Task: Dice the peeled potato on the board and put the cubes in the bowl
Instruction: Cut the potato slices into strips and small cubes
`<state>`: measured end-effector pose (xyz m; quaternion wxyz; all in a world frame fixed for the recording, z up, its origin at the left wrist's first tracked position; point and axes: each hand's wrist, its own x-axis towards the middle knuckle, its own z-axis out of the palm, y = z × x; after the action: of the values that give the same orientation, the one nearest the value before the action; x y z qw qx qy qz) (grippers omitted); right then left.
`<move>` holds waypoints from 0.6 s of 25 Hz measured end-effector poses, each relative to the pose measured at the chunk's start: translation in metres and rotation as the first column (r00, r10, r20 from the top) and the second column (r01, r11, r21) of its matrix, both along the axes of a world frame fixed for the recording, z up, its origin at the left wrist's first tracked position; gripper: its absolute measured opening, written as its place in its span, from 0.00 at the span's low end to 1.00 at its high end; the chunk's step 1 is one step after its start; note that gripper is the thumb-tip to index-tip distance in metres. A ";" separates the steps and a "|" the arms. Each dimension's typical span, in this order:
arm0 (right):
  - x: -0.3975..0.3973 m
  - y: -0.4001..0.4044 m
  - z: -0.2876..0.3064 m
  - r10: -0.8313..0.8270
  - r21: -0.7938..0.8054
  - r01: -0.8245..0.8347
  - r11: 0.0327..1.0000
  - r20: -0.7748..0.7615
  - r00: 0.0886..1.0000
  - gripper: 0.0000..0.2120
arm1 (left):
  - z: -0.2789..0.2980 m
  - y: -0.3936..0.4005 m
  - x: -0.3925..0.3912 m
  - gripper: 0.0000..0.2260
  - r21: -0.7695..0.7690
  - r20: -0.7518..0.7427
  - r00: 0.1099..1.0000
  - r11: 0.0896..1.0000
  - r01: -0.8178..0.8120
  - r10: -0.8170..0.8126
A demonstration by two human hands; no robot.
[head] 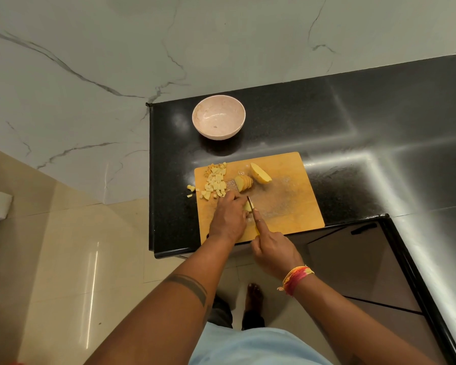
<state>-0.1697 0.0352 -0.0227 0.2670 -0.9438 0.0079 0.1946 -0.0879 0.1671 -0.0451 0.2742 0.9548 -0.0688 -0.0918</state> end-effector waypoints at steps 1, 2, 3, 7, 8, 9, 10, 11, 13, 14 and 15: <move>0.003 0.002 0.000 0.003 -0.013 -0.004 1.000 -0.010 1.000 0.36 | 0.001 0.000 0.000 0.17 0.004 0.000 1.000 1.000 -0.001 0.001; 0.006 0.003 0.001 0.007 -0.023 -0.008 1.000 -0.023 1.000 0.36 | 0.002 -0.001 0.000 0.17 0.009 0.000 1.000 1.000 0.000 0.000; 0.009 0.003 0.001 0.012 -0.033 -0.013 0.999 -0.036 0.999 0.36 | 0.002 -0.001 0.000 0.17 0.009 0.001 1.000 1.000 0.001 -0.001; 0.011 0.004 0.003 0.037 -0.081 -0.041 0.996 -0.052 0.998 0.36 | 0.002 -0.001 0.002 0.16 -0.001 -0.002 1.000 1.000 -0.021 0.021; 0.007 0.004 0.003 0.038 -0.086 -0.042 0.995 -0.052 0.998 0.36 | 0.002 -0.002 0.003 0.16 0.004 -0.008 1.000 1.000 -0.025 0.025; 0.001 0.004 0.003 0.041 -0.093 -0.046 0.995 -0.054 0.998 0.36 | 0.002 -0.002 0.003 0.17 0.008 -0.015 0.999 1.000 -0.029 0.029; -0.007 0.003 0.003 0.047 -0.100 -0.053 0.994 -0.062 0.997 0.37 | 0.003 -0.003 0.003 0.17 0.011 -0.020 0.999 0.999 -0.030 0.030; -0.014 0.001 0.004 0.055 -0.106 -0.062 0.992 -0.072 0.996 0.38 | 0.004 -0.004 0.002 0.17 0.013 -0.022 0.999 0.999 -0.029 0.030; -0.027 -0.001 0.007 0.066 -0.114 -0.076 0.991 -0.086 0.994 0.39 | 0.005 -0.004 0.002 0.18 0.023 -0.020 0.999 0.999 -0.026 0.026; -0.031 -0.002 0.008 0.063 -0.114 -0.073 0.991 -0.088 0.994 0.39 | 0.006 -0.003 0.002 0.18 0.029 -0.021 1.000 0.999 -0.022 0.023; -0.034 -0.002 0.009 0.052 -0.109 -0.062 0.992 -0.090 0.995 0.39 | 0.006 -0.003 0.002 0.18 0.030 -0.023 1.000 0.999 -0.019 0.020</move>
<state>-0.2035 0.0327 -0.0140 0.2075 -0.9477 0.0034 0.2424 -0.0861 0.1641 -0.0389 0.2614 0.9583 -0.0548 -0.1015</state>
